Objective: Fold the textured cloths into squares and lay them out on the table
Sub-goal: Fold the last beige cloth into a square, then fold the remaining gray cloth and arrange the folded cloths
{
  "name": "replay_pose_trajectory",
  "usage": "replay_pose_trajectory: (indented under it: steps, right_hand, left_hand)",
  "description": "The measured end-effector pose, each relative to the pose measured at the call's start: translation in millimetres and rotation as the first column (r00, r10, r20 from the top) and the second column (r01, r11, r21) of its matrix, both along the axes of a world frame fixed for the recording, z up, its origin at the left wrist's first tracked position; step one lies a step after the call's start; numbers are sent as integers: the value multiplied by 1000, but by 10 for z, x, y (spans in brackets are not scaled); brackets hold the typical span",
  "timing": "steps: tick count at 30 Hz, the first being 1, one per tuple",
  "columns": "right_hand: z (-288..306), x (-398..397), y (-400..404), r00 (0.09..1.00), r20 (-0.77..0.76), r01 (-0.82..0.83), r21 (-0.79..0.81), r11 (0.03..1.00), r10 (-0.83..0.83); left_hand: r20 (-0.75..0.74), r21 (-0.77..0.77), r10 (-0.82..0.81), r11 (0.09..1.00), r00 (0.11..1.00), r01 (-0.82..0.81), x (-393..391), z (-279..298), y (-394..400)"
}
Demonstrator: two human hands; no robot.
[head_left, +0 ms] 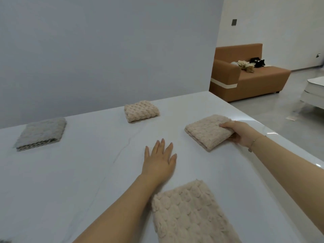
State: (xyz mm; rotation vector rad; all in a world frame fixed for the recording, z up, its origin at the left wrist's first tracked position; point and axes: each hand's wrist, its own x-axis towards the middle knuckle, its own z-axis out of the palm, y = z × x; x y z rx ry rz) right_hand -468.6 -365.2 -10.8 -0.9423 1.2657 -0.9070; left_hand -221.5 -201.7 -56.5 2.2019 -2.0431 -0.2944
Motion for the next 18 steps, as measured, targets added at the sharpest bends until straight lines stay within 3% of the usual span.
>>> replay_pose_trajectory:
  steps: [7,10,15,18]
  right_hand:
    - [-126,-261,-136,980,-101,162,-98,982,-172]
    - [-181,-274,-161,931,-263,206,-192,960,-252]
    - [-185,-218,-93,732,-597,94,-388,917,-328]
    - [-185,-221,-9,493,-811,-111,-418,902,-315]
  left_hand:
    - [1,-49,15,999,1000,-15,-9,-28,13]
    - [-6,-51,17,999,1000,-17,-10,-30,17]
    - [-23,-67,18,998,1000,-20,-6,-38,15]
    - [-44,-73,16,997,999,-19,-7,-25,26]
